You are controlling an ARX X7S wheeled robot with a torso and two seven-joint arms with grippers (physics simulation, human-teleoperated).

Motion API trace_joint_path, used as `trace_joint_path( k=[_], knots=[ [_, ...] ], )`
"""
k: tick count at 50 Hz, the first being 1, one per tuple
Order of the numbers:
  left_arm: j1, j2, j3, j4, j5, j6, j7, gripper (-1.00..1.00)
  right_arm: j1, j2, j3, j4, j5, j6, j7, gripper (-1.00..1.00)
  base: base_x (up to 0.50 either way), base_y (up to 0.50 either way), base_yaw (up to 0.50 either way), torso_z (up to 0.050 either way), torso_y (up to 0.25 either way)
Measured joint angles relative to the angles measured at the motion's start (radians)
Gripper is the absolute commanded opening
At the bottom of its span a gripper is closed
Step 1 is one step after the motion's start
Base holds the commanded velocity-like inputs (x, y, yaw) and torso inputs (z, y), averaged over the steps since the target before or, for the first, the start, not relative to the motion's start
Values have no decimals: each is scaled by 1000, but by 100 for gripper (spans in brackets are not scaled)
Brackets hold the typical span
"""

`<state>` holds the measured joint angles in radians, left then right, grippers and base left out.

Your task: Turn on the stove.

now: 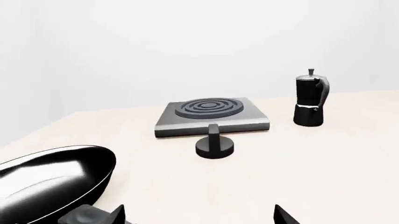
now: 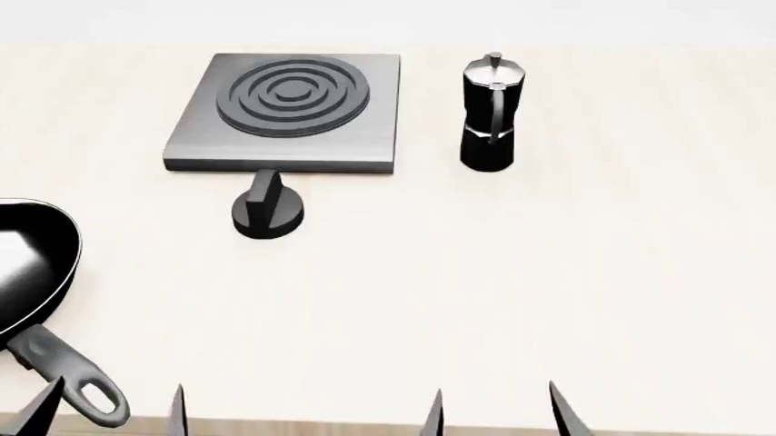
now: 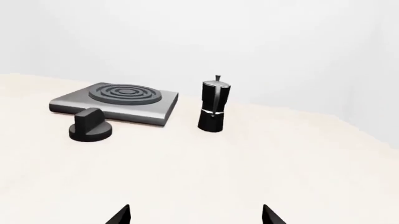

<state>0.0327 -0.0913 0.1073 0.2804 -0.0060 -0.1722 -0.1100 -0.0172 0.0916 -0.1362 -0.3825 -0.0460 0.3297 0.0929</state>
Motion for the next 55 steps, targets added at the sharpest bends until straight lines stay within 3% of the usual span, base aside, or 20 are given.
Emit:
trace_joint_path(
  k=[28,55],
  knots=[
    [-151,-48,30,398,-20,-345,0,100,177,33,-116,-489,-90,482,3,100,0,0,0,0,0],
    [-216,-70,37,521,-41,-440,-20,100,233,63,-157,-591,-119,545,20,100,0,38,0,0,0]
  ],
)
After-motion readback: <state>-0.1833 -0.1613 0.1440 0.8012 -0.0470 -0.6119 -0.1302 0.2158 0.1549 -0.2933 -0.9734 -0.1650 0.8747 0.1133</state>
